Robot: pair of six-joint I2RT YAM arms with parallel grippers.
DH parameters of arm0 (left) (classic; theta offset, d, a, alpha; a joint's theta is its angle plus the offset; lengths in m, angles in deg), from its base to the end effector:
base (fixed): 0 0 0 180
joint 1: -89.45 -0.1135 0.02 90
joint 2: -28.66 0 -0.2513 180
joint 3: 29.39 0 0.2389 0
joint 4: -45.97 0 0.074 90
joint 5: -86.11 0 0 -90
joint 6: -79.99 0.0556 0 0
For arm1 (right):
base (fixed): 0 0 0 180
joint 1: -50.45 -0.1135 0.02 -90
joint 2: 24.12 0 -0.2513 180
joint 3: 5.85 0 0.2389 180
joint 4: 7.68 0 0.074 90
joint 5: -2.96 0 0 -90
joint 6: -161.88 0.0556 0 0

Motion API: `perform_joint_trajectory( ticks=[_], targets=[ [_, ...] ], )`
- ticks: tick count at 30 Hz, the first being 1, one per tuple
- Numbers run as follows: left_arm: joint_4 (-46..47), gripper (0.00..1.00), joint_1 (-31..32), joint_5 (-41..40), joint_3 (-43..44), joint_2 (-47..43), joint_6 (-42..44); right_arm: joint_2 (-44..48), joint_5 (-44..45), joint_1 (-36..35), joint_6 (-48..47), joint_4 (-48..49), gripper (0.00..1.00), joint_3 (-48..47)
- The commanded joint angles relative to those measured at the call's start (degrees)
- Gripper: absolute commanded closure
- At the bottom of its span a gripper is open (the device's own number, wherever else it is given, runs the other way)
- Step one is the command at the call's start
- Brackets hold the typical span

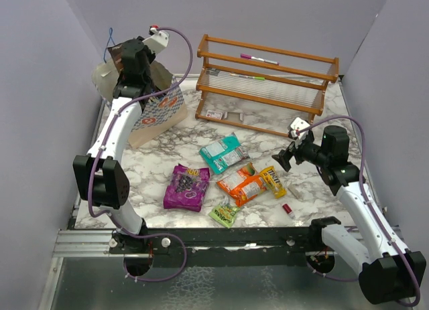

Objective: Place the snacks into the paper bag
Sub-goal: Place the snack in the paper bag.

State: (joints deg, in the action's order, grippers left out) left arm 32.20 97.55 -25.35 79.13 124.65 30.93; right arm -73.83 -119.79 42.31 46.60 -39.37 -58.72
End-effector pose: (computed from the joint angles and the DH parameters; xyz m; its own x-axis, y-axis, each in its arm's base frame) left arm 0.4040 -0.0369 0.4125 -0.1675 0.6398 -0.7500 -0.1604 0.7329 0.6611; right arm 0.1958 0.0584 0.2607 -0.1758 -0.3880 -0.9048 -0.7350 0.6631 -0.1416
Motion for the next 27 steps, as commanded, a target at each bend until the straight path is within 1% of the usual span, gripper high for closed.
perform_joint_trajectory(
  ticks=[1,13,22,27],
  targets=[
    [-1.4,1.00,0.0,2.8,-0.7,-1.9,-1.5,0.8,-1.5,0.3,-0.3,-0.7,0.01,0.0],
    [-8.5,1.00,0.0,9.8,-2.2,-2.9,-7.0,1.3,-1.7,0.3,-0.4,-0.7,0.01,0.1],
    [-11.2,1.00,0.0,10.2,-2.8,-1.8,-6.7,1.2,-2.0,0.3,-0.4,-0.8,0.01,0.2],
    [-13.1,0.97,0.0,11.3,-2.8,-1.3,-7.1,1.2,-1.9,0.3,-0.6,-0.8,0.01,0.2]
  ],
)
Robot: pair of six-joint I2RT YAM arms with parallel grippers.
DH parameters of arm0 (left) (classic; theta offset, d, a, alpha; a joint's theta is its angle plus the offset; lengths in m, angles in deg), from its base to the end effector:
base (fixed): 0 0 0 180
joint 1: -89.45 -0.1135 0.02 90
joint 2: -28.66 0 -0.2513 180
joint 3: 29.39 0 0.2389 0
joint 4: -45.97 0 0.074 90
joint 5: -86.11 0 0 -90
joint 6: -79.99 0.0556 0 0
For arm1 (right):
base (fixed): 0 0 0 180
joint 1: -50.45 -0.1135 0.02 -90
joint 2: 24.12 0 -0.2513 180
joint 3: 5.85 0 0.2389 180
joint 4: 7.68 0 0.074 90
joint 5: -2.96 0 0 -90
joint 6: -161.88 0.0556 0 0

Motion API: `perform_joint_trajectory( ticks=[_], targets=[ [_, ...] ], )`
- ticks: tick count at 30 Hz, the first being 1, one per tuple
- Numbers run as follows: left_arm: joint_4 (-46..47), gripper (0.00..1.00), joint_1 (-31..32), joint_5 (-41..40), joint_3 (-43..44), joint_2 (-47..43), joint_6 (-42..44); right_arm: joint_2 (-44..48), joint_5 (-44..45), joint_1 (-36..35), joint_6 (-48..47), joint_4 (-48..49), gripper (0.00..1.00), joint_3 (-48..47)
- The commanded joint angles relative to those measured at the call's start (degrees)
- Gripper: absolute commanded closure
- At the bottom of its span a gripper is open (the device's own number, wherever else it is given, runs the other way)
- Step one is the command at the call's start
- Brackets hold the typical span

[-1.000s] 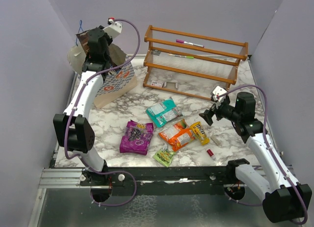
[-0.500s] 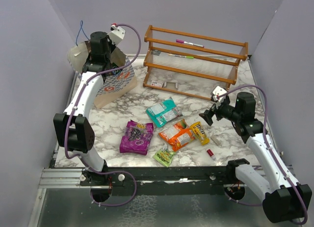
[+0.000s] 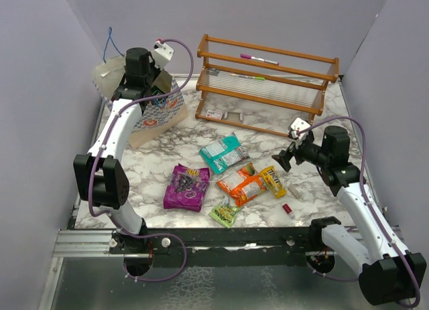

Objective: Place the snacks into the paper bag
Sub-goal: Place the snack in the paper bag.

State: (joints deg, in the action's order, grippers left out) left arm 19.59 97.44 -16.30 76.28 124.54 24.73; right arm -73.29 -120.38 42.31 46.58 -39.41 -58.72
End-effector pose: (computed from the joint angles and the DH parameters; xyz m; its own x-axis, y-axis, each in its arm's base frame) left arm 0.4019 -0.0443 0.3675 -0.2712 0.6001 -0.7526 0.1051 0.7957 0.5966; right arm 0.1941 0.0586 0.2625 -0.1648 -0.3842 -0.9084 -0.7399 0.6571 -0.1437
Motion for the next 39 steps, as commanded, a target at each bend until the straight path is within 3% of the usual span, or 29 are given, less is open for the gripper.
perform_joint_trajectory(
  ticks=[1,9,28,39],
  targets=[
    [-0.5,0.97,0.1,2.1,0.0,-1.2,-0.9,0.7,-1.3,0.3,-0.5,-0.7,0.01,0.2],
    [-1.9,0.87,0.1,1.1,0.1,-2.0,-0.4,0.7,-1.2,0.3,-0.6,-0.7,0.01,0.3],
    [-4.4,0.29,1.1,7.8,3.4,-12.6,-5.1,1.3,-1.2,0.4,-0.6,-0.7,0.01,0.4],
    [-11.0,0.20,6.6,18.6,-0.3,-20.8,-13.2,1.7,-1.0,0.3,-0.4,-0.6,0.01,0.3]
  ],
)
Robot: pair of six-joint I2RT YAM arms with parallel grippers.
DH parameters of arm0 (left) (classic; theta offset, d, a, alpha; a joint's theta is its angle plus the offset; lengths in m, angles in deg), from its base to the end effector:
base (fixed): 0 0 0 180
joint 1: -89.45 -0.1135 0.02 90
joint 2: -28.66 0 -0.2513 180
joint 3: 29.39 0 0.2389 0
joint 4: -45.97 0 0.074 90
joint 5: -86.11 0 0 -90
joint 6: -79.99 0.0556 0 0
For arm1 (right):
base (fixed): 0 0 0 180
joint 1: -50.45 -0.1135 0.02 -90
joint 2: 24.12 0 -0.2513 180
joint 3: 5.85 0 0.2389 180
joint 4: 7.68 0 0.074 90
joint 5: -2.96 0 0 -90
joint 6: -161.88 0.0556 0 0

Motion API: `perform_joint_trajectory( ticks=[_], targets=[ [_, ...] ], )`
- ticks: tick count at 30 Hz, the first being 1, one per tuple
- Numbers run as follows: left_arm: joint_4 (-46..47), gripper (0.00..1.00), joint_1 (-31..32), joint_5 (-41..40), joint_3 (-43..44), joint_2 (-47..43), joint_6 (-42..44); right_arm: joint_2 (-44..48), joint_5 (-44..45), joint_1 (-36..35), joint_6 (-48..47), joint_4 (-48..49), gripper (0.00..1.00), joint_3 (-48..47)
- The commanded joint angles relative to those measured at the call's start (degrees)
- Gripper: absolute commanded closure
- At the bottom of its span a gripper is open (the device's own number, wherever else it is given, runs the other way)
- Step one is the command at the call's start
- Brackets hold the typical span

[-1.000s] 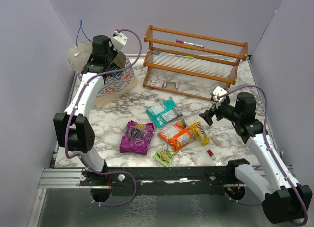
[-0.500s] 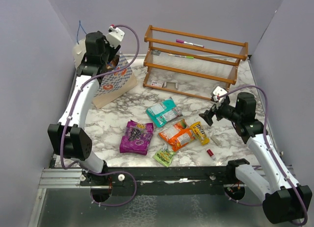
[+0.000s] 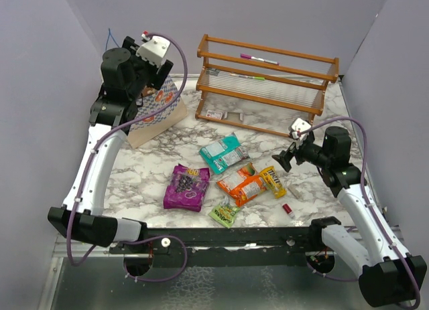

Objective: Place the snacks into the paper bag
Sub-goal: Place the snack in the paper bag, then pick up the snack from the center of the board.

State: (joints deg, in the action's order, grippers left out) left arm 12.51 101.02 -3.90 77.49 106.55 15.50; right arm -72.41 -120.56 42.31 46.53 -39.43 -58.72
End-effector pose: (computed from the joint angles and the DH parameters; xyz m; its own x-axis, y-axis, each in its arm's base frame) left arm 0.2992 -0.0613 0.4649 0.0174 0.4360 -0.8998 0.2137 0.8775 0.4294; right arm 0.1917 0.0584 0.2652 -0.1497 -0.3820 -0.9120 -0.7397 0.6553 -0.1530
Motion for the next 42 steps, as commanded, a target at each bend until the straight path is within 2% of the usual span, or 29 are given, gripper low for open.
perform_joint_trajectory(
  ticks=[1,11,18,23,29,33,42],
  targets=[
    [-5.1,0.19,4.1,6.8,-1.8,-3.0,-4.4,0.9,-0.7,0.4,-0.2,-0.6,0.01,0.3],
    [-9.2,0.16,13.6,10.7,-10.5,-3.3,-3.9,1.1,2.8,1.6,3.2,1.1,0.01,-0.6],
    [-11.9,0.15,18.6,14.6,-18.8,-2.0,3.8,1.0,3.8,3.0,6.4,0.5,0.01,-2.9],
    [-14.7,0.15,19.0,18.7,-22.6,0.7,8.2,-0.4,1.8,4.1,7.3,-1.6,0.01,-5.8],
    [-18.8,0.15,19.1,22.5,-27.1,4.0,13.8,0.9,0.1,5.2,7.0,0.1,0.01,-2.9],
    [-22.8,0.15,19.0,25.3,-29.7,5.2,21.4,1.9,-1.2,5.4,6.3,0.4,0.01,-1.6],
    [-32.5,0.15,18.9,27.4,-25.5,12.7,33.1,1.4,-1.7,5.5,5.4,0.3,0.01,-0.9]
  ],
)
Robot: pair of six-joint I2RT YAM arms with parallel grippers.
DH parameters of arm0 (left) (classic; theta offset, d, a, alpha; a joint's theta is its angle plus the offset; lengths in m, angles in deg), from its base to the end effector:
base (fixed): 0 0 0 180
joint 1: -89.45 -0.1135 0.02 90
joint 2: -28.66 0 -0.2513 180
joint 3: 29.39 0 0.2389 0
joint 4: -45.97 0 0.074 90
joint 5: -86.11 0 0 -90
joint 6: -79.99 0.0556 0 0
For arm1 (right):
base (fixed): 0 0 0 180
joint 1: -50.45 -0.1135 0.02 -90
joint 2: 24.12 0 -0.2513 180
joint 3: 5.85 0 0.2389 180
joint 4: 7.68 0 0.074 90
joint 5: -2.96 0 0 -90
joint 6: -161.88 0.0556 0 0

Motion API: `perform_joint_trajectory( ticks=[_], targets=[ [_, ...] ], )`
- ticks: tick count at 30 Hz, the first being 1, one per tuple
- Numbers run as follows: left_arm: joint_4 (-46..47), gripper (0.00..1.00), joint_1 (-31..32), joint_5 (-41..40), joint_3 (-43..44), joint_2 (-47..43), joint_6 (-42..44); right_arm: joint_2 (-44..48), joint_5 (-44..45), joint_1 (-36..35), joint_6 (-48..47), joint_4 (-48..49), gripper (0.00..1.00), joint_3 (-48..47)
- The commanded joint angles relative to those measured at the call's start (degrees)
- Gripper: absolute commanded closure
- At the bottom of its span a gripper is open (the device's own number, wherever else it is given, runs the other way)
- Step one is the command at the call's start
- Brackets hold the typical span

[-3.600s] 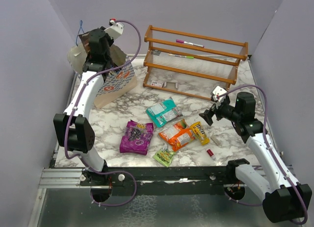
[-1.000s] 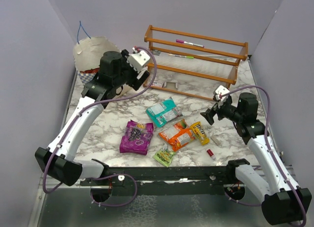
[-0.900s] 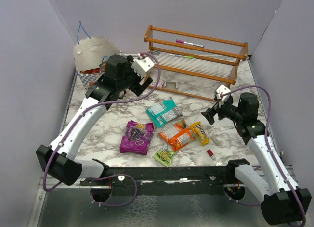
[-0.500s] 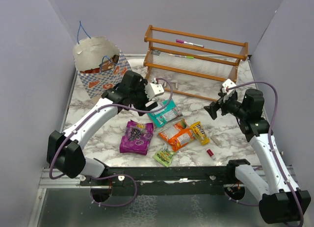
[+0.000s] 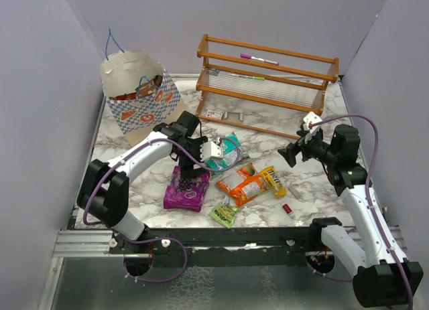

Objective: Place the snacks into the paper bag
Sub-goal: Pick up the snack from the center of the board.

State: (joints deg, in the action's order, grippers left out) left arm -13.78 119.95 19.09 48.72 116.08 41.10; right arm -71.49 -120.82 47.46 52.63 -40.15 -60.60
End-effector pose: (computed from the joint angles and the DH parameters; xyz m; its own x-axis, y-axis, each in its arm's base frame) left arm 0.2382 -0.1655 0.2090 -0.0480 0.8599 -0.5082 0.9952 0.0846 0.0493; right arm 0.1937 0.0411 0.2781 -0.2197 -0.2859 -0.9327 -0.6553 0.7515 -0.0760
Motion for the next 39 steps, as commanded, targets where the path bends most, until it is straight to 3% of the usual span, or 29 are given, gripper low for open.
perform_joint_trajectory(
  ticks=[1,7,15,18,22,26,31,39],
  targets=[
    [-7.4,0.15,0.0,4.8,4.2,4.4,8.6,0.7,-1.4,0.3,-0.7,1.0,0.01,1.0],
    [-13.5,0.16,0.0,7.1,10.6,13.0,10.3,0.8,-1.6,0.5,-1.1,1.0,0.01,1.4],
    [-20.1,0.26,-0.2,12.2,18.4,17.2,9.6,0.9,-2.4,0.5,-1.3,0.8,0.01,1.4],
    [-11.8,0.26,-0.6,14.1,18.0,14.7,0.9,1.3,-2.1,0.5,-1.4,0.8,0.01,1.5],
    [1.5,0.23,-0.6,10.8,17.3,13.8,-14.8,1.5,-2.7,0.6,-1.4,0.7,0.01,1.5],
    [5.2,0.22,-0.9,3.6,22.3,17.9,-23.8,2.0,-2.0,0.6,-1.4,0.8,0.01,1.9],
    [2.7,0.22,-1.8,1.1,28.4,24.6,-24.1,2.5,-2.3,0.7,-1.5,0.8,0.01,1.8],
    [-3.2,0.19,-3.7,3.6,34.6,33.5,-19.9,2.6,-2.2,0.9,-1.7,0.8,0.00,2.0]
  ],
)
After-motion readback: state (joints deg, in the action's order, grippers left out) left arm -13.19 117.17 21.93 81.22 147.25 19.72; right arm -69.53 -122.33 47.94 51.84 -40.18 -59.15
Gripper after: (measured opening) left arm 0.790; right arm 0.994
